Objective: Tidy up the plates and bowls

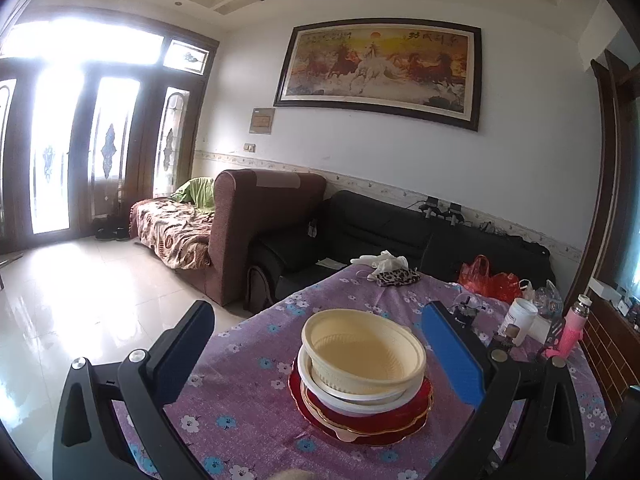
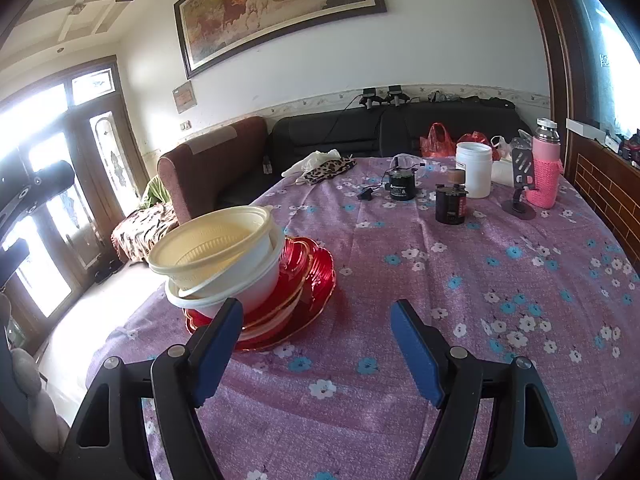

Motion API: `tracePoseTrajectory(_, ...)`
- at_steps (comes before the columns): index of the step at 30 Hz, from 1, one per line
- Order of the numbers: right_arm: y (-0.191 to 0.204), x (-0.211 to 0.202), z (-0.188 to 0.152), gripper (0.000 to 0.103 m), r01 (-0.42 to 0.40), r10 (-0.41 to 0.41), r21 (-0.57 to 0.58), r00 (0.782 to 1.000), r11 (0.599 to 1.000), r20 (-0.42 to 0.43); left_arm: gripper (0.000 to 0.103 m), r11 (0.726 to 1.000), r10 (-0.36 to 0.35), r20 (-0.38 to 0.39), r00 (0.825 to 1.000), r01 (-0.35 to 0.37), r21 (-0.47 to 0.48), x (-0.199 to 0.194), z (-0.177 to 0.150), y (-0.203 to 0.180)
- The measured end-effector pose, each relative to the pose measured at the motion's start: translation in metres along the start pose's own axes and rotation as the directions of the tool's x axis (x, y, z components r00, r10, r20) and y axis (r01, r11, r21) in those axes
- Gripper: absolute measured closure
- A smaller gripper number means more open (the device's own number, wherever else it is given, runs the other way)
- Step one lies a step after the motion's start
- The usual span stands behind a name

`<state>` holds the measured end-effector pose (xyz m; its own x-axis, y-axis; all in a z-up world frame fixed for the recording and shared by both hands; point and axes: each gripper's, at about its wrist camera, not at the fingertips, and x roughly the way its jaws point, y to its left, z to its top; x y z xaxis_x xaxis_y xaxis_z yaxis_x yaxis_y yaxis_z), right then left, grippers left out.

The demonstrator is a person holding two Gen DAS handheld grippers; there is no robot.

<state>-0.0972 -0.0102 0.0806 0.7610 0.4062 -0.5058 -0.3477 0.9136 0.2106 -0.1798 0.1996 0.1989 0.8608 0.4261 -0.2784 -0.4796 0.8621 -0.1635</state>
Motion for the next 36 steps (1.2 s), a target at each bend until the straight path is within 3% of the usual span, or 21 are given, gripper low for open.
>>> tracePoseTrajectory(4,-0.002,-0.005,-0.009,0.022,-0.010,0.010,0.004,1.000,1.000,0.002,0.000,0.997,-0.001,-0.005,1.000,0.002,0.073,-0.004,-0.012,-0.011)
tracePoseTrajectory(14,0.004,-0.002,-0.026,0.018,0.006,-0.007,-0.044,1.000,0.999,-0.003,0.000,0.989,-0.005,-0.158,0.988,0.028,0.144,0.019,-0.049,-0.024)
tracePoseTrajectory(19,0.007,0.007,-0.032,0.018,0.017,-0.018,-0.063,1.000,0.998,-0.020,0.000,0.990,-0.020,-0.233,0.972,0.052,0.134,0.037,-0.059,-0.020)
tracePoseTrajectory(36,0.029,0.038,-0.036,0.015,0.032,-0.041,-0.132,0.997,0.991,-0.067,0.000,0.994,0.004,-0.347,0.938,0.035,0.106,0.081,-0.079,0.000)
